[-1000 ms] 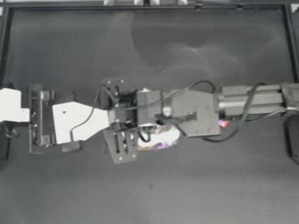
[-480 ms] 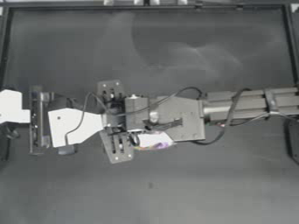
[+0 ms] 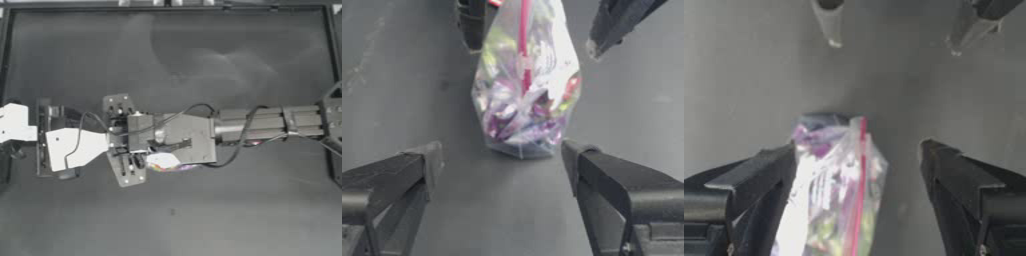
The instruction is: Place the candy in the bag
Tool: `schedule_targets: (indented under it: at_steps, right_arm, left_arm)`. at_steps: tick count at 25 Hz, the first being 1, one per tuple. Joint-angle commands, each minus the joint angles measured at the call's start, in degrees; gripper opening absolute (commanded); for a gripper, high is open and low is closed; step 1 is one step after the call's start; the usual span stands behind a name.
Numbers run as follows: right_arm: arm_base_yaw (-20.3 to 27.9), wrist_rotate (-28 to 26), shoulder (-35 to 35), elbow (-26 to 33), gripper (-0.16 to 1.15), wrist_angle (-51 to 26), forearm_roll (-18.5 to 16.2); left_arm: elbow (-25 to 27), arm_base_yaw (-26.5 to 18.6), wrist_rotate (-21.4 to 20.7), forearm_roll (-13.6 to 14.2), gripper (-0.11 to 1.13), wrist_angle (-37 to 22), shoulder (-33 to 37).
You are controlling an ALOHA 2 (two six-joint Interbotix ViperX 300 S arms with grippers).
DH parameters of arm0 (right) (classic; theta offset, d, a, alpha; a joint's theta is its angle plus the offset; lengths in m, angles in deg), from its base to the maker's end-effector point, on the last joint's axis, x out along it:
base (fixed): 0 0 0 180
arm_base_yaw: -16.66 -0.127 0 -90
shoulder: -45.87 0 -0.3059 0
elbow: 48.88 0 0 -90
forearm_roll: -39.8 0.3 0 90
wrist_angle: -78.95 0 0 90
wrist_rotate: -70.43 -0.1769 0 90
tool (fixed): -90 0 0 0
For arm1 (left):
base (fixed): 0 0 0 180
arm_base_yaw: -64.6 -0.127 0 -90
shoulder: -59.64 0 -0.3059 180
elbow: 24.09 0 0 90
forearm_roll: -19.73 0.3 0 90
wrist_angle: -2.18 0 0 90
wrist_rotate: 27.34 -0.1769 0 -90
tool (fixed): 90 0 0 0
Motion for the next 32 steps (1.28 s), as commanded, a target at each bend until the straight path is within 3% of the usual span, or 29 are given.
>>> schedule_targets:
  at_steps: [1,23,32]
  right_arm:
    - [0.2,0.0,0.8,1.9,0.99,-1.0,-0.7]
    - [1.0,-0.3,0.6,-0.5,0.98,0.1,1.5]
    - [1.2,-0.2,0.6,-1.0,0.73,0.4,2.3]
  left_arm:
    - [-0.5,0.0,-0.1,-0.1,1.0,0.5,0.1]
    - [-0.5,0.4,0.0,-0.4,1.0,0.0,0.1]
    - [-0.5,0.5,0.0,-0.4,1.0,0.0,0.1]
